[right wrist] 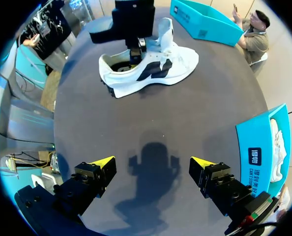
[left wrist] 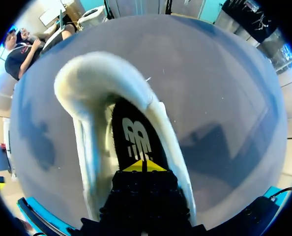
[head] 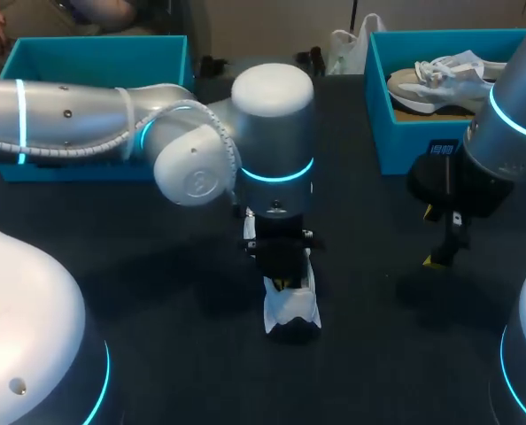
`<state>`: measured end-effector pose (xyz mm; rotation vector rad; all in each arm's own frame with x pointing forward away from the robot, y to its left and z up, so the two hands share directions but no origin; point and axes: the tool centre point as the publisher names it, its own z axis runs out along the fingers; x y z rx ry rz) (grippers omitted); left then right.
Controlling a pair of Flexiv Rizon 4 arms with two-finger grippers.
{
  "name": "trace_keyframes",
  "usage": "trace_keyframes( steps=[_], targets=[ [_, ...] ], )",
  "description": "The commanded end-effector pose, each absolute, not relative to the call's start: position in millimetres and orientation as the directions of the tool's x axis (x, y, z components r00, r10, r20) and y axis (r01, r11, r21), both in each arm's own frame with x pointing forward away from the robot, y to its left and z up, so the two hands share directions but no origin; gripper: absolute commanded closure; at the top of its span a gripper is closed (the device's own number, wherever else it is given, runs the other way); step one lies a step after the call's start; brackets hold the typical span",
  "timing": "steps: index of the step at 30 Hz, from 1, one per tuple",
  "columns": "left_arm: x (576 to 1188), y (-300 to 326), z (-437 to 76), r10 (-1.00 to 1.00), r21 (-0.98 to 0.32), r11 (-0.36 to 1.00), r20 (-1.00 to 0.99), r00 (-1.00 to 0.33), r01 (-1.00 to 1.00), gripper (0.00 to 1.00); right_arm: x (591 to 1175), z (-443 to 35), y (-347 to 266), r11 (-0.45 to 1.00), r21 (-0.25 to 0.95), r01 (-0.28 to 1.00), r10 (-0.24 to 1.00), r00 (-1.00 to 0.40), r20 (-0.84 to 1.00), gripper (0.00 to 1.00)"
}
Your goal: Take the shoe out of the shoebox, open the shoe tongue, remove and reinsert the insole, then place the shoe into the shoebox
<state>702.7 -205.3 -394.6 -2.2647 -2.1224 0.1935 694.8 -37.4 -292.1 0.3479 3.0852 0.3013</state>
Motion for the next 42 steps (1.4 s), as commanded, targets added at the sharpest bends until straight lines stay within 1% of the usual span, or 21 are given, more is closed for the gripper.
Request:
trace_keyframes(
  steps=[1,6,10,11,16,19,21,22,29,38,42],
  targets=[
    [692.1,-195.6,-372.2,0.99,-0.098,-0.073,-0.129,0.06,0.993,1.0,693.9,-293.1,-37.3,0.957,0.193,0.219,0.223,-0.975,-0.003,0.0],
    [675.3,-209.0,-369.3,0.985,-0.133,-0.128,-0.137,0.11,0.983,1.0,693.9,-293.1,-37.3,0.957,0.193,0.219,0.223,-0.975,-0.003,0.0],
    [665.4,-219.5,-381.5,0.988,-0.124,-0.153,-0.058,0.146,0.981,1.0,693.9,-293.1,-37.3,0.957,0.193,0.219,0.223,-0.975,-0.003,0.0],
    [663.4,-220.7,-383.8,0.986,-0.138,-0.166,-0.039,0.162,0.976,1.0,693.9,-293.1,-37.3,0.957,0.193,0.219,0.223,-0.975,-0.003,0.0],
    [656.4,-225.1,-398.9,0.985,-0.113,-0.17,-0.015,0.17,0.979,1.0,693.9,-293.1,-37.3,0.957,0.193,0.219,0.223,-0.975,-0.003,0.0],
    [660.0,-226.6,-407.0,0.989,-0.081,-0.148,-0.007,0.147,0.986,1.0,693.9,-293.1,-37.3,0.957,0.193,0.219,0.223,-0.975,-0.003,0.0],
    [664.5,-226.4,-407.3,0.991,-0.083,-0.13,-0.028,0.128,0.988,1.0,693.9,-293.1,-37.3,0.957,0.193,0.219,0.223,-0.975,-0.003,0.0],
    [666.6,-226.1,-406.5,0.992,-0.059,-0.12,-0.038,0.118,0.991,1.0,693.9,-293.1,-37.3,0.957,0.193,0.219,0.223,-0.975,-0.003,0.0],
    [683.4,-219.7,-384.9,0.988,-0.024,-0.072,-0.14,0.068,0.997,1.0,693.9,-293.1,-37.3,0.957,0.193,0.219,0.223,-0.975,-0.003,0.0],
    [688.1,-211.0,-368.0,0.983,0.0,-0.061,-0.176,0.06,0.998,1.0,693.9,-293.1,-37.3,0.957,0.193,0.219,0.223,-0.975,-0.003,0.0],
    [689.3,-212.9,-359.7,0.985,0.026,-0.032,-0.168,0.036,0.999,1.0,693.9,-293.1,-37.3,0.957,0.193,0.219,0.223,-0.975,-0.003,0.0]
  ],
)
